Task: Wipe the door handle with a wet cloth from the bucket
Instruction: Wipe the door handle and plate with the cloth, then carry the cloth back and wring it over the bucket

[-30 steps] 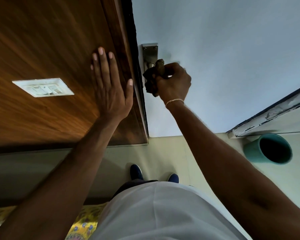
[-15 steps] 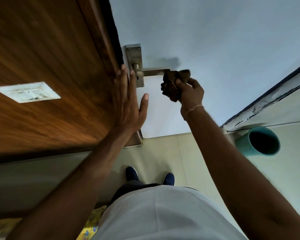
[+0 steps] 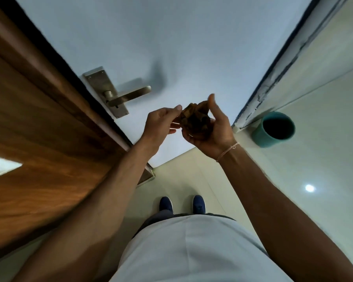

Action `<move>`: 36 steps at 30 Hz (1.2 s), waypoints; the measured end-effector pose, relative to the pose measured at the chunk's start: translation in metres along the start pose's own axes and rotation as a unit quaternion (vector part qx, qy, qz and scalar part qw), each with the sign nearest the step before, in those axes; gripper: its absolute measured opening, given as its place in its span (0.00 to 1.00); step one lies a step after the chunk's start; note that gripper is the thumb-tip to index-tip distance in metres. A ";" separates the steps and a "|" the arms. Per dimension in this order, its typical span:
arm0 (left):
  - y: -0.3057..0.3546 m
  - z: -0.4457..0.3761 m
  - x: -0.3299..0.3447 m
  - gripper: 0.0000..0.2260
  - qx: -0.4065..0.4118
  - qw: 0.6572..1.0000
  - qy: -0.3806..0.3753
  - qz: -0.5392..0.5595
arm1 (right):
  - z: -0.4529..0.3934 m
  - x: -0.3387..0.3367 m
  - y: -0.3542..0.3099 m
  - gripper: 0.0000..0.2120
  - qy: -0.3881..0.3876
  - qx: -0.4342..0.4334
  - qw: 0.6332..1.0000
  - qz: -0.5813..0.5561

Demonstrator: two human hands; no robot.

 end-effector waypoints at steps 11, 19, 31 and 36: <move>-0.003 -0.029 0.101 0.11 -0.065 0.984 -0.165 -0.025 | 0.035 -0.100 -0.029 0.27 0.119 -0.102 0.983 -0.092; -0.002 -0.045 0.245 0.09 -0.119 0.957 -0.266 -0.007 | 0.089 -0.207 -0.087 0.26 0.163 -0.147 0.963 -0.159; 0.003 -0.088 0.454 0.04 -0.174 0.943 -0.283 -0.021 | 0.124 -0.373 -0.221 0.12 0.198 -0.177 0.940 -0.212; 0.002 -0.127 0.507 0.03 -0.180 0.943 -0.276 -0.036 | 0.108 -0.415 -0.269 0.11 0.244 -0.134 0.953 -0.119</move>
Point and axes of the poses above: each hand's wrist, its own z-axis away from the middle knuckle, its own x-axis out of the palm, y = z × x, the point moved 8 cm from there along -z, towards the middle knuckle, and after that the axes turned 1 degree about y, right-handed, at the moved point
